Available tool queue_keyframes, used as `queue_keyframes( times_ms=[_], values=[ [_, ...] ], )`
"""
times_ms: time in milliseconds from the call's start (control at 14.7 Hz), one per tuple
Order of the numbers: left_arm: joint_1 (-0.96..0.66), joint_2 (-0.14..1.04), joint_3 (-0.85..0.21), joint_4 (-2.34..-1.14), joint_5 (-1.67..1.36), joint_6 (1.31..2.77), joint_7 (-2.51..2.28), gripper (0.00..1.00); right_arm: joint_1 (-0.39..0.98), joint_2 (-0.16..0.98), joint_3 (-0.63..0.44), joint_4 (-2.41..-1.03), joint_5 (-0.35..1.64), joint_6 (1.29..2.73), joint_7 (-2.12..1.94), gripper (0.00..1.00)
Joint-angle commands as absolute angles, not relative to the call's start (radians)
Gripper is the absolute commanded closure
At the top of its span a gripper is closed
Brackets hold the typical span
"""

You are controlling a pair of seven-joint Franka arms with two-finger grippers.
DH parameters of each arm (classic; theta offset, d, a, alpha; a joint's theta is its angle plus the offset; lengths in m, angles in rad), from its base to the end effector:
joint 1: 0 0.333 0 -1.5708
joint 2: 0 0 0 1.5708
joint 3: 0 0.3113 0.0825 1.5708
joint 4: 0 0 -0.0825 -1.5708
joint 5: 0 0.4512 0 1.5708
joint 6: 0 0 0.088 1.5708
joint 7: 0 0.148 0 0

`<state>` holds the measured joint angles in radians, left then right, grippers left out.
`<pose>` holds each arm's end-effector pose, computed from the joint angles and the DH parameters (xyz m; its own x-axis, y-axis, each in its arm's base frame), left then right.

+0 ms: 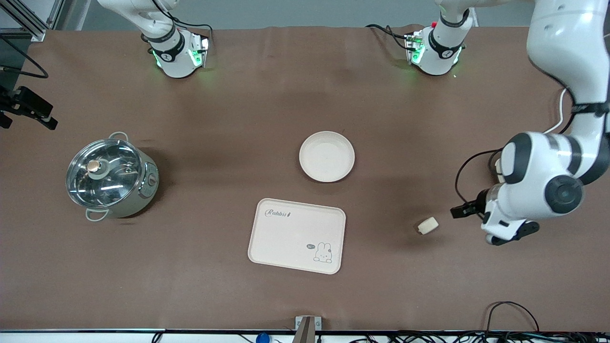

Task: Place bun in plate and plate on tray
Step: 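Reach the left gripper down to the cream bun and grasp it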

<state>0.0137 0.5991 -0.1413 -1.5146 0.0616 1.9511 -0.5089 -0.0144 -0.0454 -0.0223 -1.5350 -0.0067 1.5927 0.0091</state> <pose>0.7320 -0.0780 0.2242 0.9198 0.3631 -0.1488 0.3593 -0.9317 -0.0526 0.6136 -0.0238 0.6284 0.9936 -0.0455 0.1030 -0.0463 -0.9989 0.0047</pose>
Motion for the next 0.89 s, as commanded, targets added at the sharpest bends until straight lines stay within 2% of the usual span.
queue_keyframes(
  times_ms=[0,205,545,750,818],
  values=[
    [0.008,0.681,-0.147,-1.468,0.061,2.008,-0.581,0.0,-0.014,-0.061,-0.015,-1.545,-0.026,1.591,0.023,0.0],
    [-0.015,0.729,-0.149,-1.468,-0.035,2.107,-0.633,0.0,-0.014,-0.061,-0.015,-1.545,-0.026,1.582,0.025,0.0],
    [-0.044,0.804,-0.147,-1.47,-0.034,2.229,-0.676,0.03,-0.012,-0.061,-0.014,-1.546,-0.025,1.568,0.025,0.0],
    [-0.048,0.821,-0.143,-1.47,-0.029,2.233,-0.67,0.17,-0.012,-0.063,-0.014,-1.546,-0.017,1.566,0.023,0.0],
    [-0.048,0.825,-0.141,-1.471,-0.026,2.233,-0.661,0.28,-0.012,-0.061,-0.014,-1.546,-0.017,1.565,0.025,0.0]
  ],
)
